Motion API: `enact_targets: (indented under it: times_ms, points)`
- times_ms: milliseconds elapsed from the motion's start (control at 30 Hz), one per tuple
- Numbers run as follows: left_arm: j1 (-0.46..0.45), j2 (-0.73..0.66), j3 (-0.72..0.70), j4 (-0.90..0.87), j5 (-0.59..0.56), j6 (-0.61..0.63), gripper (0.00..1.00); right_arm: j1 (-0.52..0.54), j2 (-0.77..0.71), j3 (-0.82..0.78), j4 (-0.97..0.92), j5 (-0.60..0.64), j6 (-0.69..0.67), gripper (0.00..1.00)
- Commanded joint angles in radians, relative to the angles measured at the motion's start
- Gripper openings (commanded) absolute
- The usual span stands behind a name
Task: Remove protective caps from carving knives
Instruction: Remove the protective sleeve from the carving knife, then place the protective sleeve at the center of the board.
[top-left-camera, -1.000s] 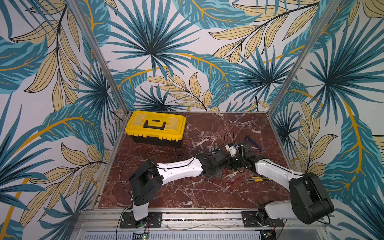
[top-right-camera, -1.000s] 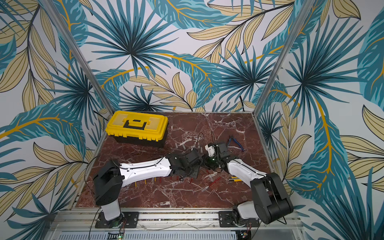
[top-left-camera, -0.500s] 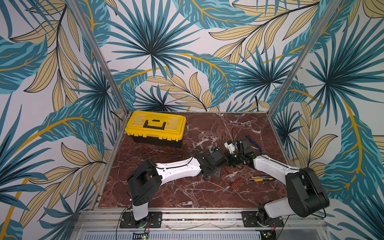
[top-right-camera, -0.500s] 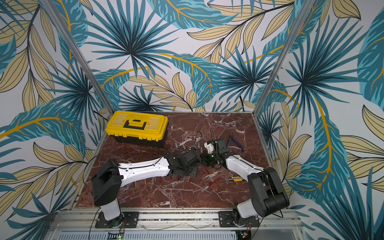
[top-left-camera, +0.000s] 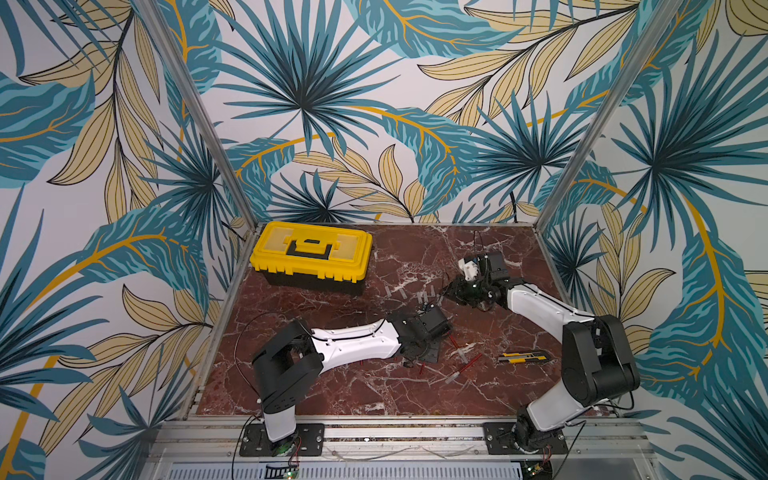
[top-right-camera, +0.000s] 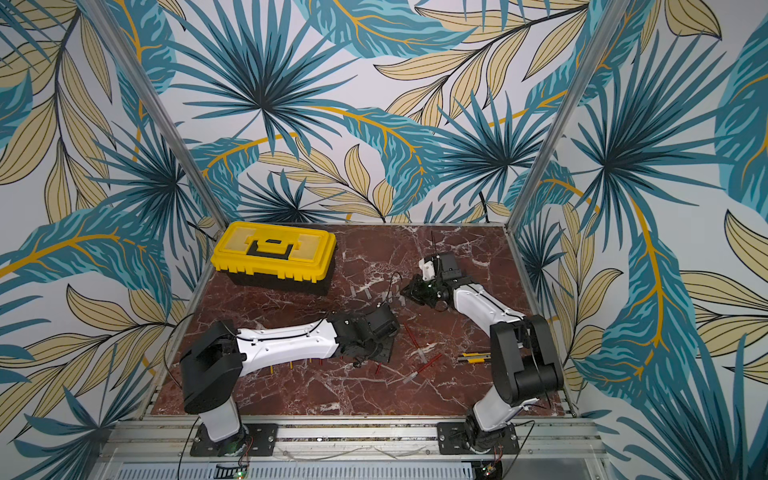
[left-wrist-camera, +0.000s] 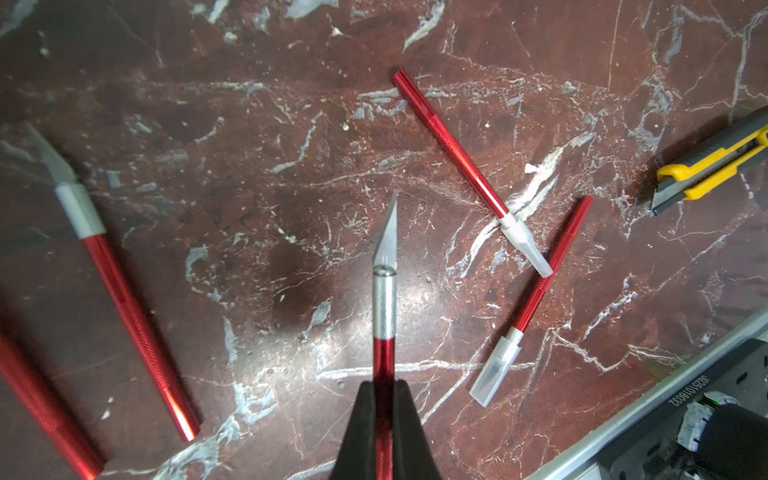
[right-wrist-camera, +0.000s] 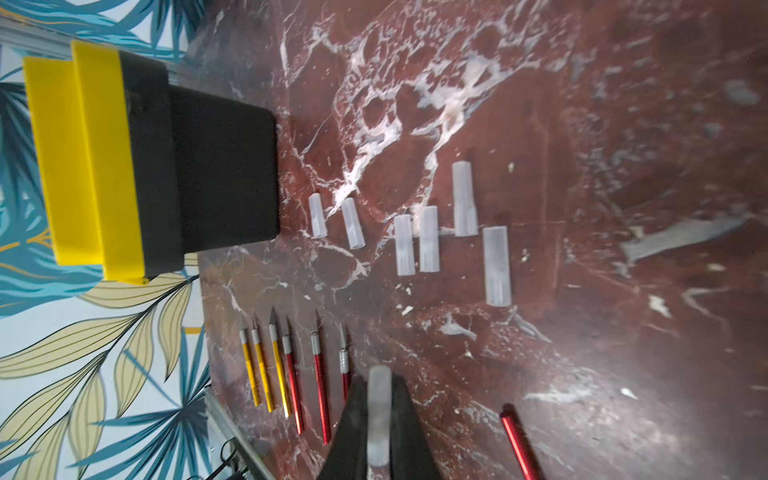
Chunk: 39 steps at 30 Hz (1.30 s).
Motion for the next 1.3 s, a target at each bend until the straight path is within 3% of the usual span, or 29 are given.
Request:
enact_targets:
  times_ms: [0,167,333,667,1033,1267]
  points:
    - [0.029,-0.05,-0.044,0.013,-0.038,-0.037,0.0,-0.003,0.016,0.037,-0.149,0.183,-0.093,0.0]
    - [0.082,-0.076,-0.081,0.038,-0.04,-0.066,0.0,0.006,0.062,0.077,-0.213,0.327,-0.139,0.0]
    - [0.111,-0.067,-0.088,0.056,-0.032,-0.075,0.0,0.026,0.138,0.111,-0.23,0.384,-0.153,0.0]
    - [0.144,-0.009,-0.082,0.073,0.007,-0.069,0.0,0.04,0.255,0.185,-0.226,0.379,-0.146,0.02]
    - [0.172,0.025,-0.087,0.095,0.04,-0.065,0.0,0.054,0.326,0.247,-0.236,0.346,-0.141,0.2]
    - [0.176,0.04,-0.085,0.095,0.046,-0.065,0.01,0.059,0.333,0.245,-0.229,0.332,-0.136,0.25]
